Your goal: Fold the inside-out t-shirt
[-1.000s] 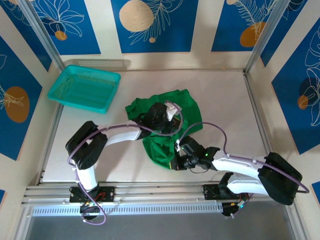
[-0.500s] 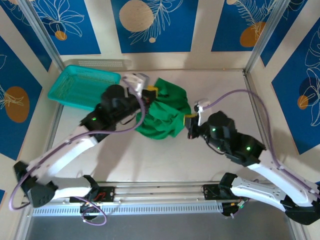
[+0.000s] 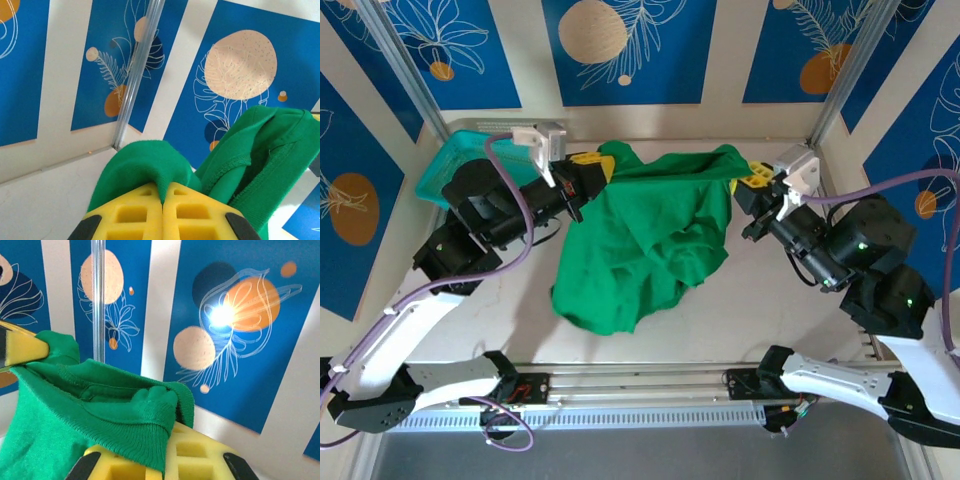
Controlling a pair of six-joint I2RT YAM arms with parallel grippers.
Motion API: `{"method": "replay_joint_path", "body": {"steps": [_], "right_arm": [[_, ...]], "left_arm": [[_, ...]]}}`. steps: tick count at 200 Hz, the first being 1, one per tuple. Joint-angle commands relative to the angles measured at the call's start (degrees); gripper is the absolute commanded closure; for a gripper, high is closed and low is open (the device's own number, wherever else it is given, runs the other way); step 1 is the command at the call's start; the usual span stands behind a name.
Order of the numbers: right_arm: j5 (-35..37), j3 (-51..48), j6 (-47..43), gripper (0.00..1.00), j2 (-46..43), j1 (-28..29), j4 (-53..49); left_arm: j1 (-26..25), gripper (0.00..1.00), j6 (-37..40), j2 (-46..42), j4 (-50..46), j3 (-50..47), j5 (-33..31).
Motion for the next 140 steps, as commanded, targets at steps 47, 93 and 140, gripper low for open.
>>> {"method": "replay_joint_path", "body": {"steps": [47,93,140], "right_arm": [[-22.6,-0.3,11.4,1.00,17.0,-28.1,6.7],[-24.6,9.1,12.1,1.00,31.5,-33.9,14.6],[-26.7,16.2,14.7,1.00,32.6,-37.0,19.6]], "left_arm": [[5.3,1.00,13.0,9.3,4.2,4.3,-15.0],[14.2,1.00,13.9,23.2,7.1,15.6,-6.2],[16.4,1.00,20.4,28.2,12.5,25.2,3.4]]}}
